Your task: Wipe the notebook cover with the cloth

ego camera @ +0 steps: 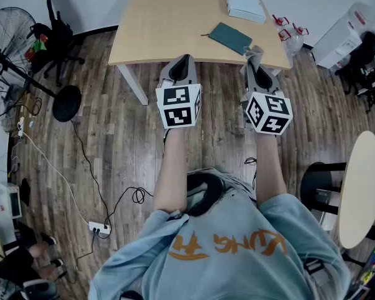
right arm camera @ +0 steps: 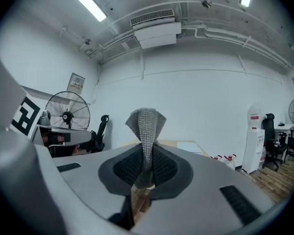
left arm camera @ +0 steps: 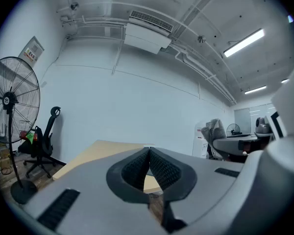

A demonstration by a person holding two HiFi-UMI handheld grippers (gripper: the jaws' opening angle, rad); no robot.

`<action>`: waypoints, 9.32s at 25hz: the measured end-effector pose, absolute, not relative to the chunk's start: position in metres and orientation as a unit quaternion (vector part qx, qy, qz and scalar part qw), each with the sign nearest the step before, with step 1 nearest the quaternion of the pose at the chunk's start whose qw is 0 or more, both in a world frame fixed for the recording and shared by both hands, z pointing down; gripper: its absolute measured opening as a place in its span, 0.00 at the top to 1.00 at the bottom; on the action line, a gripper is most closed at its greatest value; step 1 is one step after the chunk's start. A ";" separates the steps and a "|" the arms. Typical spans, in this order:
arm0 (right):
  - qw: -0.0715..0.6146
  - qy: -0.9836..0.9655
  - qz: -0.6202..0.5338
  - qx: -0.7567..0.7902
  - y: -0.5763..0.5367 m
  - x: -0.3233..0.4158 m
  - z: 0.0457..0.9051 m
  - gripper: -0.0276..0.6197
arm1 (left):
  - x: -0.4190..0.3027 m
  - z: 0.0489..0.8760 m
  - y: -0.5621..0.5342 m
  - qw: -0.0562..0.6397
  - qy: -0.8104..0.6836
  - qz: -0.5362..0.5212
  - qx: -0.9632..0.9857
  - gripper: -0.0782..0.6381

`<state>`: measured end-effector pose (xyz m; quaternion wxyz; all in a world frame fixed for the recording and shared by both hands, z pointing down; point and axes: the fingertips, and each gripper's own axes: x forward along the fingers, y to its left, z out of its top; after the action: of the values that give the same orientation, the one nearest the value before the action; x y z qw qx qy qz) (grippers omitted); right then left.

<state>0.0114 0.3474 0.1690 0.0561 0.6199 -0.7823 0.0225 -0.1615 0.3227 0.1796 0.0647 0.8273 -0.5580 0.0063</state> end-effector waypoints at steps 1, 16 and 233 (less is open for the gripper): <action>0.052 -0.783 0.022 0.619 0.347 0.009 0.167 0.92 | -0.161 0.180 0.322 0.066 -0.557 0.006 0.828 0.87; 0.034 -0.769 0.017 0.638 0.346 0.030 0.154 0.91 | -0.151 0.173 0.312 0.068 -0.549 -0.006 0.833 0.87; 0.311 -0.790 0.254 0.464 -0.079 0.057 0.482 0.91 | -0.048 0.446 -0.074 0.324 -0.524 0.162 0.771 0.87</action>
<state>0.0566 -0.0786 0.4821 0.3110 0.4635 -0.7899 0.2539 -0.0475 -0.0744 0.4459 0.3242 0.7708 -0.5240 0.1620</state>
